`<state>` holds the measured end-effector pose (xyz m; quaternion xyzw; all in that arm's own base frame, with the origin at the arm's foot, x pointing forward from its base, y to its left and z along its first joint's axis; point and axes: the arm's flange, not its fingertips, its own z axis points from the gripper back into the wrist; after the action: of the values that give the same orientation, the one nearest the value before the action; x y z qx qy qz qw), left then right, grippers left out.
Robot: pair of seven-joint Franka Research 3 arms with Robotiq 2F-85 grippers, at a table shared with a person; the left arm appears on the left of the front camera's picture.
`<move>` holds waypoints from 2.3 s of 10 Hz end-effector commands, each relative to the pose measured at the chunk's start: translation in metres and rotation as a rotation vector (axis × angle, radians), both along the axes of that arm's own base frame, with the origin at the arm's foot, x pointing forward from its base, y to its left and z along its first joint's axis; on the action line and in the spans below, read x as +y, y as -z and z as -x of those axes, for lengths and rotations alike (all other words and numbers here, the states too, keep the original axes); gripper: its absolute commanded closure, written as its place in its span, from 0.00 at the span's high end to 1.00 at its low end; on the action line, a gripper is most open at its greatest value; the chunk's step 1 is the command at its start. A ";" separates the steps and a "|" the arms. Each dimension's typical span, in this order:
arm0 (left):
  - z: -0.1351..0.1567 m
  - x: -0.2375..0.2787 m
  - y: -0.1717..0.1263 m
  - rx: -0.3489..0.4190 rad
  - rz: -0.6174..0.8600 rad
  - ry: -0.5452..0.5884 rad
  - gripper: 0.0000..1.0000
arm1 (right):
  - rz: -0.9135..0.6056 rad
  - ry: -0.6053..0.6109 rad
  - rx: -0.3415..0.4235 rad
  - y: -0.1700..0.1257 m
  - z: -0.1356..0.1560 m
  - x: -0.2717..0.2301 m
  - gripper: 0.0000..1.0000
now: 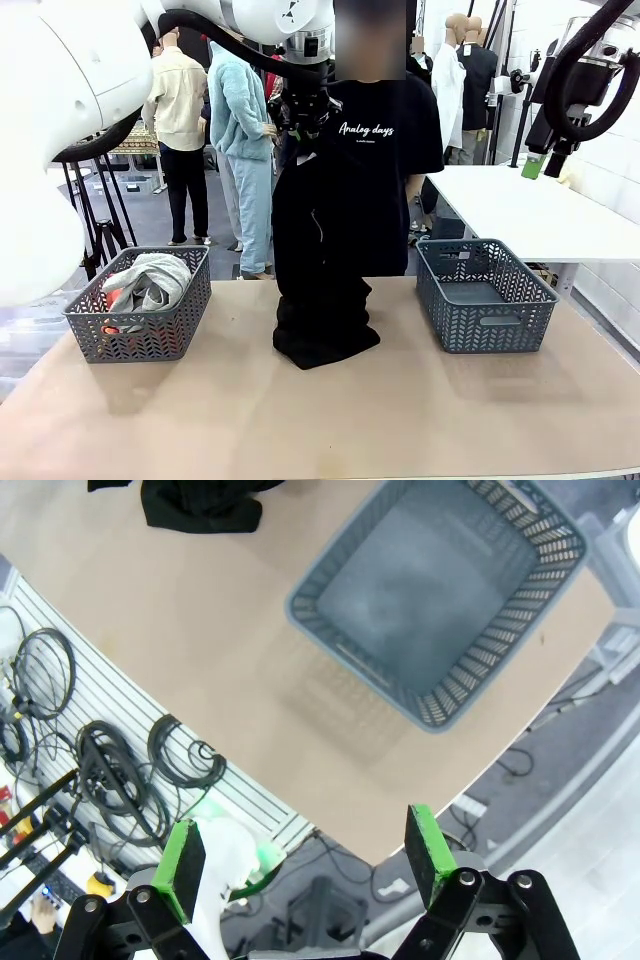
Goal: Sort the tops and bottoms.
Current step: Lift clothes from the center of the table with your left hand, then sort the clothes according to human instructions.
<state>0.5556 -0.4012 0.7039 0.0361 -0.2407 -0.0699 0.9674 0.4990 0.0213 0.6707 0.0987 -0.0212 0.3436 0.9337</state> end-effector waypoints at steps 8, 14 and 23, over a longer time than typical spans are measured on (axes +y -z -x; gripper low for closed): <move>0.003 0.003 -0.007 -0.009 0.003 -0.001 0.00 | 0.005 0.002 0.008 0.000 0.002 0.000 1.00; 0.003 0.003 -0.007 -0.009 0.003 -0.001 0.00 | 0.005 0.002 0.008 0.000 0.002 0.000 1.00; 0.003 0.003 -0.007 -0.009 0.003 -0.001 0.00 | 0.005 0.002 0.008 0.000 0.002 0.000 1.00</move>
<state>0.5555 -0.4012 0.7039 0.0361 -0.2407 -0.0699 0.9674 0.4990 0.0213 0.6707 0.0987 -0.0212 0.3436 0.9337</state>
